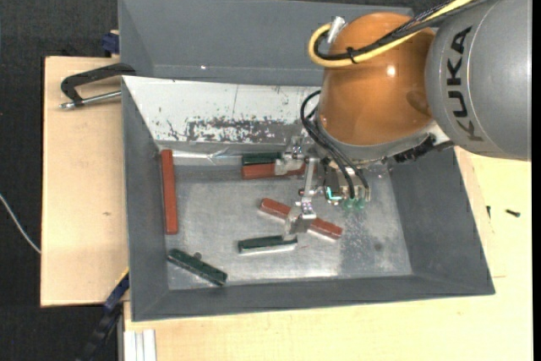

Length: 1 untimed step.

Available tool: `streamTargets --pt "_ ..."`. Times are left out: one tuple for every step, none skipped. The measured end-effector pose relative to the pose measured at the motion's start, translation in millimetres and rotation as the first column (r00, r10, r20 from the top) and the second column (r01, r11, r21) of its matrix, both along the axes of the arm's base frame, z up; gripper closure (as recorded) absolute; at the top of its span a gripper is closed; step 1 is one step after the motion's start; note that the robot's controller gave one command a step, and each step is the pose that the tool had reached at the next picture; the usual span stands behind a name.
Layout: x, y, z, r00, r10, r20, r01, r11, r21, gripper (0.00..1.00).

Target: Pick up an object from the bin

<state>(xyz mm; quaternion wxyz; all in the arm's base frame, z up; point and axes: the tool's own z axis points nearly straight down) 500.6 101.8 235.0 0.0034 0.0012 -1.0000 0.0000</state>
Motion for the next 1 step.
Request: streamTargets --pt "0.9 -0.7 3.4 1.000 -0.002 0.006 0.002 1.000 0.001 0.00"
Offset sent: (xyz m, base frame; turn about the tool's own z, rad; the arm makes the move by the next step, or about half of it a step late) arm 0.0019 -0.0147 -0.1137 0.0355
